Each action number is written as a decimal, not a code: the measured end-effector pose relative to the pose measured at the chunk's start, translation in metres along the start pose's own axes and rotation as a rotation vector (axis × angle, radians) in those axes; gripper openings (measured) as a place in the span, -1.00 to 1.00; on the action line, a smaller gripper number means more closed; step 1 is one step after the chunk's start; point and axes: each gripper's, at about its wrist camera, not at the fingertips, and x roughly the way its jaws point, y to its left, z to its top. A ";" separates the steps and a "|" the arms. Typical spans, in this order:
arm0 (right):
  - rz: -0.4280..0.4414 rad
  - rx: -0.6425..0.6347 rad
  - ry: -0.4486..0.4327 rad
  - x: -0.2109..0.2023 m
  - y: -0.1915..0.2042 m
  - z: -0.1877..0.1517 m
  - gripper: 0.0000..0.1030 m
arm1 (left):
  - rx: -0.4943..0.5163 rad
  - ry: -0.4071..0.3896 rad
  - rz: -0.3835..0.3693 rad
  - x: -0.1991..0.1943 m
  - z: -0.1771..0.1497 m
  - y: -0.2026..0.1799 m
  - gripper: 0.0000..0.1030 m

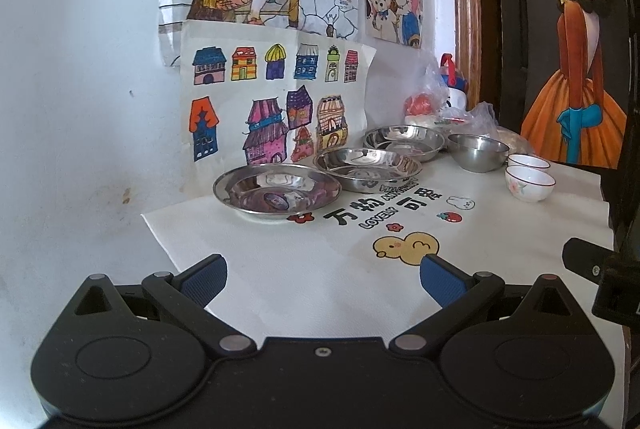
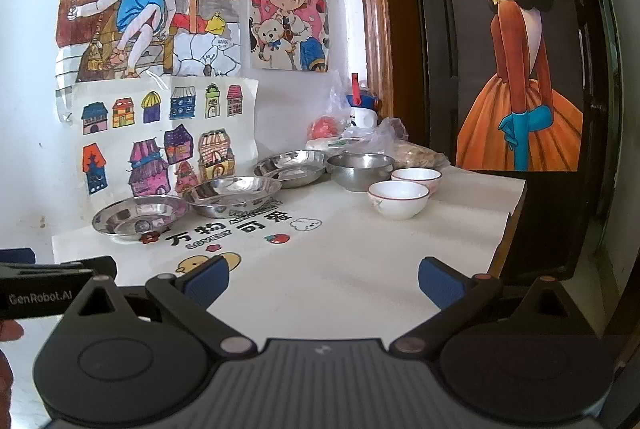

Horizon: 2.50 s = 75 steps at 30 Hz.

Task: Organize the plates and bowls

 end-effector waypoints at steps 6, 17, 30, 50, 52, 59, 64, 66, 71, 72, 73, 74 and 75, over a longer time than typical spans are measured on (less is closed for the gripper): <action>0.000 -0.028 0.004 0.015 -0.017 0.018 1.00 | 0.015 0.018 -0.021 0.021 0.021 -0.002 0.99; 0.120 -0.106 0.011 0.047 -0.035 0.116 1.00 | -0.005 0.112 -0.110 0.079 0.099 0.025 0.99; 0.243 -0.044 0.128 0.152 -0.026 0.173 1.00 | 0.125 0.182 -0.237 0.189 0.207 0.015 0.99; 0.185 0.439 0.340 0.329 -0.027 0.121 0.84 | 0.168 0.473 -0.277 0.416 0.220 -0.076 0.96; 0.171 0.456 0.335 0.339 -0.025 0.118 0.78 | 0.157 0.501 -0.291 0.427 0.217 -0.081 0.94; 0.119 0.539 0.337 0.364 -0.029 0.112 0.45 | 0.092 0.544 -0.319 0.447 0.210 -0.088 0.85; 0.101 0.593 0.342 0.379 -0.025 0.111 0.16 | -0.035 0.575 -0.308 0.458 0.207 -0.077 0.43; 0.095 0.617 0.349 0.386 -0.023 0.110 0.10 | -0.082 0.594 -0.297 0.462 0.204 -0.072 0.24; 0.093 0.647 0.351 0.400 -0.018 0.105 -0.46 | -0.200 0.634 -0.266 0.471 0.194 -0.059 -0.38; 0.091 0.651 0.350 0.401 -0.018 0.104 -0.58 | -0.200 0.627 -0.258 0.470 0.194 -0.059 -0.41; 0.082 0.655 0.347 0.401 -0.018 0.103 -0.61 | -0.211 0.627 -0.254 0.469 0.193 -0.058 -0.43; 0.080 0.659 0.346 0.401 -0.019 0.102 -0.63 | -0.219 0.625 -0.251 0.469 0.193 -0.057 -0.49; 0.079 0.660 0.343 0.401 -0.019 0.102 -0.63 | -0.222 0.619 -0.247 0.468 0.193 -0.056 -0.52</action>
